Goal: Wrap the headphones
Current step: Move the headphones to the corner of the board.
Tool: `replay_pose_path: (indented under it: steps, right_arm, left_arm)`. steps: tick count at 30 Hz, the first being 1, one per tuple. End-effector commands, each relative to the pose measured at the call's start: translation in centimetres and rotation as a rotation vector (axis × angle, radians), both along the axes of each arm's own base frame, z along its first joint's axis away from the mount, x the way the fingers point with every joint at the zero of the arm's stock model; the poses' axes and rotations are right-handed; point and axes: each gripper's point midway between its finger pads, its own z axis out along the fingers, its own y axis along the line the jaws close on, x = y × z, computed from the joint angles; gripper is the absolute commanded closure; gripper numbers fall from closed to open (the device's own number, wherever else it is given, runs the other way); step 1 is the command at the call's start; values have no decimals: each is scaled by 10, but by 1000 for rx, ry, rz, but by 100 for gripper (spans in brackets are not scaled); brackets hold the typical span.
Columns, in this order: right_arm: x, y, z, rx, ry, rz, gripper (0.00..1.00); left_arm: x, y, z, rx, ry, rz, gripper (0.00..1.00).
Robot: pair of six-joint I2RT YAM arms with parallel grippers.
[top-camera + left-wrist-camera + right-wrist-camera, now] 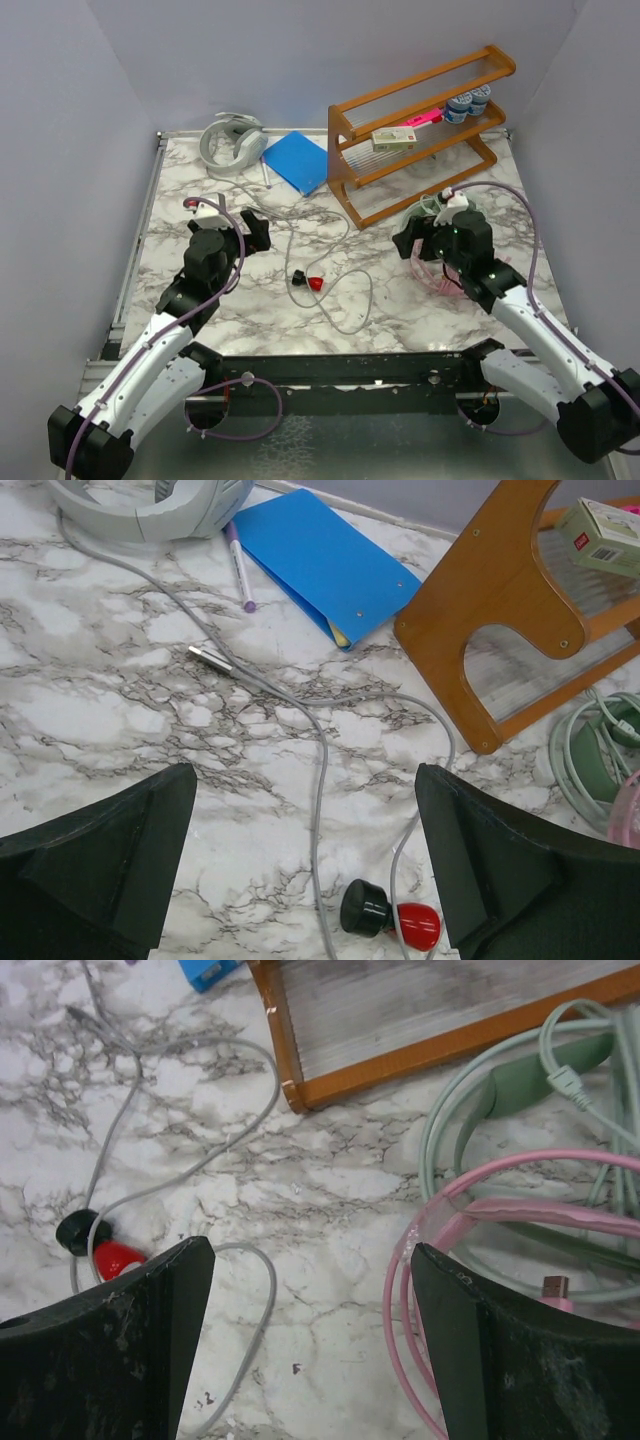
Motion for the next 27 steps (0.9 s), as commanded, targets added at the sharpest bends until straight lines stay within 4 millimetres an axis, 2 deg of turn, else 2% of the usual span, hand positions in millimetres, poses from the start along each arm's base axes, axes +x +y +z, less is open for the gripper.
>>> replay_pose_path:
  steps: [1,4,7,8,11,15,17,19,21,24,27]
  right_arm:
    - [-11,24,-25,15,199,109,14]
    - [-23,48,-45,-16,274,155,16]
    - [-34,68,-67,-112,296,118,26]
    - [-36,71,-76,-135,320,97,28]
    - [-36,66,-103,-145,384,-5,42]
    - [-27,45,-115,-161,343,-137,82]
    - [-23,32,-118,-208,329,-193,94]
    - [-21,16,-122,-271,332,-251,99]
    - [-18,0,-126,-300,348,-305,99]
    - [-13,-23,-134,-255,402,-359,99]
    - [-7,-53,-134,-218,412,-463,99]
  left_arm:
    - [-2,6,-11,-26,27,40,1]
    - [-2,4,-12,-49,31,35,1]
    - [-2,3,-13,-53,34,37,1]
    - [-1,3,-13,-52,35,40,1]
    - [0,4,-12,-50,35,43,1]
    - [-1,5,-12,-44,35,44,1]
    - [-1,6,-11,-40,35,44,1]
    - [-2,6,-12,-36,36,45,1]
    - [-2,7,-12,-35,36,52,1]
    - [-1,8,-13,-41,38,58,1]
    - [0,7,-15,-50,44,60,1]
